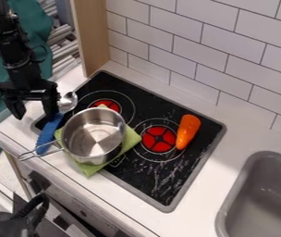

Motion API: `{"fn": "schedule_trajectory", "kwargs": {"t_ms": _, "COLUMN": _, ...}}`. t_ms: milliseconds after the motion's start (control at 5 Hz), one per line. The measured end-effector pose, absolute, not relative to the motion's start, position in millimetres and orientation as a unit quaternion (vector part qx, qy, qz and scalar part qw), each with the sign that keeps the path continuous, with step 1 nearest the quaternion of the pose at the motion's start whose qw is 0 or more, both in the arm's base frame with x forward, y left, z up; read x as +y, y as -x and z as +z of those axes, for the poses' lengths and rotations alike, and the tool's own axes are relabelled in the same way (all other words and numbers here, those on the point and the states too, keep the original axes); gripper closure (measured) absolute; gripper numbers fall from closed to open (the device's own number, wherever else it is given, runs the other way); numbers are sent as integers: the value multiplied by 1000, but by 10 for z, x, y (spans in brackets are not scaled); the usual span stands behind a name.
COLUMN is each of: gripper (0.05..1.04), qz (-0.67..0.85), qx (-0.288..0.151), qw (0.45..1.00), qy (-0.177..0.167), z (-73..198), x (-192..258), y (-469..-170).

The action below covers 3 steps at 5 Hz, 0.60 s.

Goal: Move the blue spoon on the right burner

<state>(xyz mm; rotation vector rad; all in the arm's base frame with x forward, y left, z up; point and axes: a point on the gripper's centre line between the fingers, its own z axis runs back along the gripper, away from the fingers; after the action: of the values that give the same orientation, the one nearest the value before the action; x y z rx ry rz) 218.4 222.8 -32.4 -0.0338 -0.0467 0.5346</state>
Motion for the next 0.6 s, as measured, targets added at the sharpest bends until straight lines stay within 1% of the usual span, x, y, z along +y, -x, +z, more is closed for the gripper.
{"fn": "schedule_trajectory", "kwargs": {"t_ms": 200, "gripper": 73, "qz": 255, "qx": -15, "qw": 967, "qy": 7, "z": -326, "x": 2166, "y": -2221}}
{"fn": "schedule_trajectory", "kwargs": {"t_ms": 400, "gripper": 73, "qz": 255, "qx": -16, "qw": 967, "qy": -7, "z": -213, "x": 2036, "y": -2185}}
{"fn": "schedule_trajectory", "kwargs": {"t_ms": 600, "gripper": 73, "qz": 255, "qx": -50, "qw": 965, "qy": -24, "z": 10, "x": 1982, "y": -2153}}
